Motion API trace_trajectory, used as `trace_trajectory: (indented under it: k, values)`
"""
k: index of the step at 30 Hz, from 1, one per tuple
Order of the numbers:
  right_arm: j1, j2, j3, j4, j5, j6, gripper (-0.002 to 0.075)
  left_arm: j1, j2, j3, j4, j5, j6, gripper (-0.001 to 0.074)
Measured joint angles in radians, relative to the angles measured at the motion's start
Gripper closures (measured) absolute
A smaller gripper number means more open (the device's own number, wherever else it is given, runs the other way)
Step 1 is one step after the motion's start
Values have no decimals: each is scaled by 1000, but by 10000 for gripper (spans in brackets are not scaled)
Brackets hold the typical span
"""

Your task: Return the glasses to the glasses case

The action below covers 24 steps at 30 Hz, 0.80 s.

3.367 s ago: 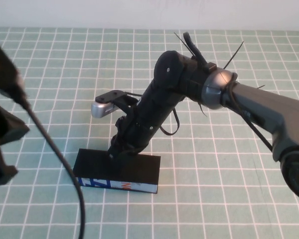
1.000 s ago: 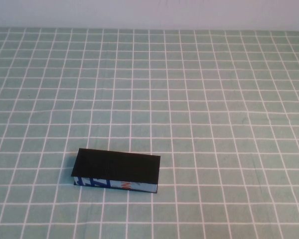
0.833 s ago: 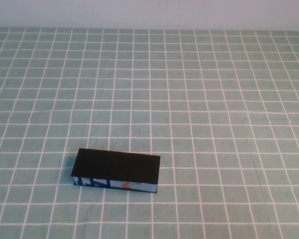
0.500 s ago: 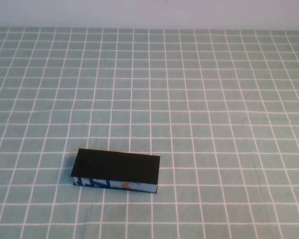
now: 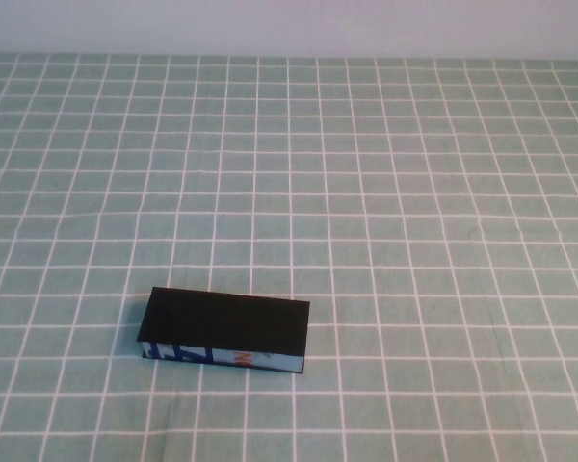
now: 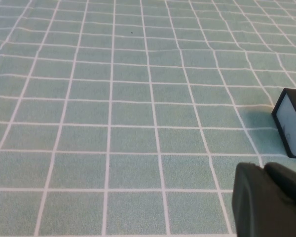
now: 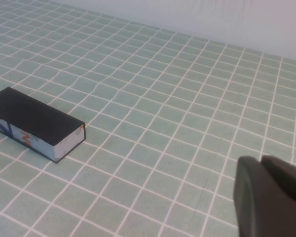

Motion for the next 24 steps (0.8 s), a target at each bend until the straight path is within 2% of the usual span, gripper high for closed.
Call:
trace_trajectory:
  k: [24]
  values:
    - [0, 0, 0, 0, 2, 0, 737, 0, -2, 0, 9, 0, 0, 736]
